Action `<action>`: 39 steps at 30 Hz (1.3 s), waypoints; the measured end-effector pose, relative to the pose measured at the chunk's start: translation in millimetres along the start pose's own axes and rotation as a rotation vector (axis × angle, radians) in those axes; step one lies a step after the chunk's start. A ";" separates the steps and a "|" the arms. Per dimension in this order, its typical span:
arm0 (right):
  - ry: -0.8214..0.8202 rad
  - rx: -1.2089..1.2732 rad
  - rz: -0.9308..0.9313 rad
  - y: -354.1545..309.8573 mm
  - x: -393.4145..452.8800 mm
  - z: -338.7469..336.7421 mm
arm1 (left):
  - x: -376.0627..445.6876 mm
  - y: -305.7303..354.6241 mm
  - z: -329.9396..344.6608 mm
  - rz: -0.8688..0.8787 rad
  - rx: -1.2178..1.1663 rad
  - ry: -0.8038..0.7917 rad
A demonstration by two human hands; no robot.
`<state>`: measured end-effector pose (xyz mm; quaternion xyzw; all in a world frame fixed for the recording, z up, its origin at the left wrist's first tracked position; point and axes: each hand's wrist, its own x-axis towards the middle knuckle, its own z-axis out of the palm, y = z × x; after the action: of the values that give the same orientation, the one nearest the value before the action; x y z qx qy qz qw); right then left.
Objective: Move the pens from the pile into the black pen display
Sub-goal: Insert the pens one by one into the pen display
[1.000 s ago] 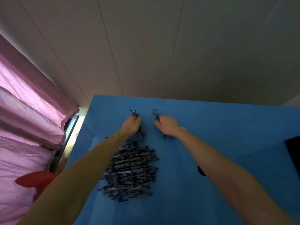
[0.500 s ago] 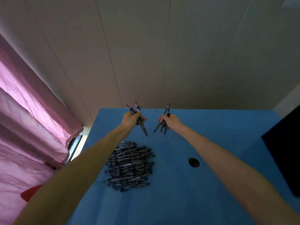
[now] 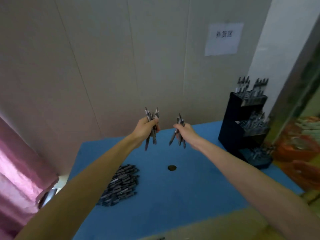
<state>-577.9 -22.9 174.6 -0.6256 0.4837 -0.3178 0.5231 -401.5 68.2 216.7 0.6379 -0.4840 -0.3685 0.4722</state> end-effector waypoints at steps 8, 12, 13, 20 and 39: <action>0.148 0.284 0.137 14.4 -79.8 -86.3 | -63.9 21.8 97.0 -0.015 0.011 -0.183; 0.297 0.373 0.139 11.9 -97.8 -139.3 | -73.1 40.4 137.0 -0.003 -0.009 -0.228; 0.323 0.402 0.152 15.1 -101.8 -152.4 | -72.9 44.0 147.9 0.000 -0.022 -0.214; 0.439 0.475 0.201 52.3 -115.4 -250.2 | -60.8 69.2 230.0 -0.037 -0.200 -0.063; 0.261 0.099 -0.164 54.5 -57.9 -482.0 | 32.6 196.3 397.5 0.209 0.110 0.183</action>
<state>-1047.4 -135.2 249.3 -0.5899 0.4787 -0.4612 0.4584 -814.4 -77.8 292.3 0.6399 -0.5222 -0.2305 0.5146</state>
